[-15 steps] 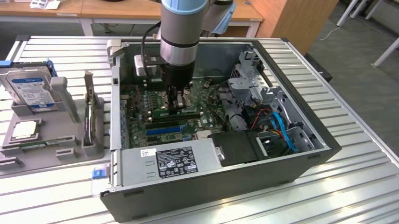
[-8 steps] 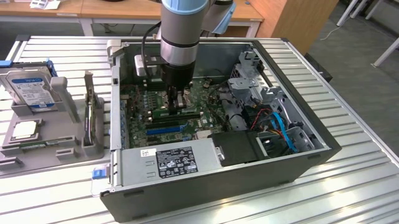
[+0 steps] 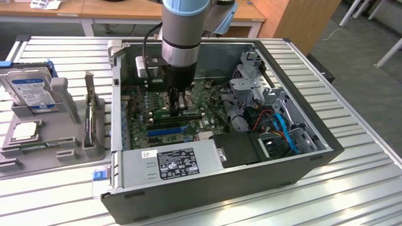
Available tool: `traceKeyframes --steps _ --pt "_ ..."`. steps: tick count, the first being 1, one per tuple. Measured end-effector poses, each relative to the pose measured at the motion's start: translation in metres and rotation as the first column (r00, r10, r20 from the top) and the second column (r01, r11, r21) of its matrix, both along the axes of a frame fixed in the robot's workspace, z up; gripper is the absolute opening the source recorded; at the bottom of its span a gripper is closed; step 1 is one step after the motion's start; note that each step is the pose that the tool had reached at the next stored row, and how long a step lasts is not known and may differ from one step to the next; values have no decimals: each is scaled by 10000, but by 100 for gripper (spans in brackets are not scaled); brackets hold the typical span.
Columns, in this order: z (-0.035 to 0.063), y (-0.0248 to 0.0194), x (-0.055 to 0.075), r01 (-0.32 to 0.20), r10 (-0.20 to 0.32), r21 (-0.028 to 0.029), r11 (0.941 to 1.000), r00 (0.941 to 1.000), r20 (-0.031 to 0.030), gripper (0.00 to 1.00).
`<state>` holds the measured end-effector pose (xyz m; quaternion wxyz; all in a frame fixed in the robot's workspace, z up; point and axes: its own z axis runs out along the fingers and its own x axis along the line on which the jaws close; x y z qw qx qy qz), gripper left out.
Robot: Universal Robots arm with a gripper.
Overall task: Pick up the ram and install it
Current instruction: 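Insert the ram into the slot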
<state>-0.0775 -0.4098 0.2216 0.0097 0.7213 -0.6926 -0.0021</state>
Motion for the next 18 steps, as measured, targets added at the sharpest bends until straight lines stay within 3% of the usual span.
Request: traceKeyframes --steps 12,16,18 --pt "42 0 2 -1 1 -1 10000 10000 -89 13" --pt "44 0 2 -1 1 4 10000 10000 -84 13" --pt "44 0 2 -3 3 3 10000 10000 -50 13"
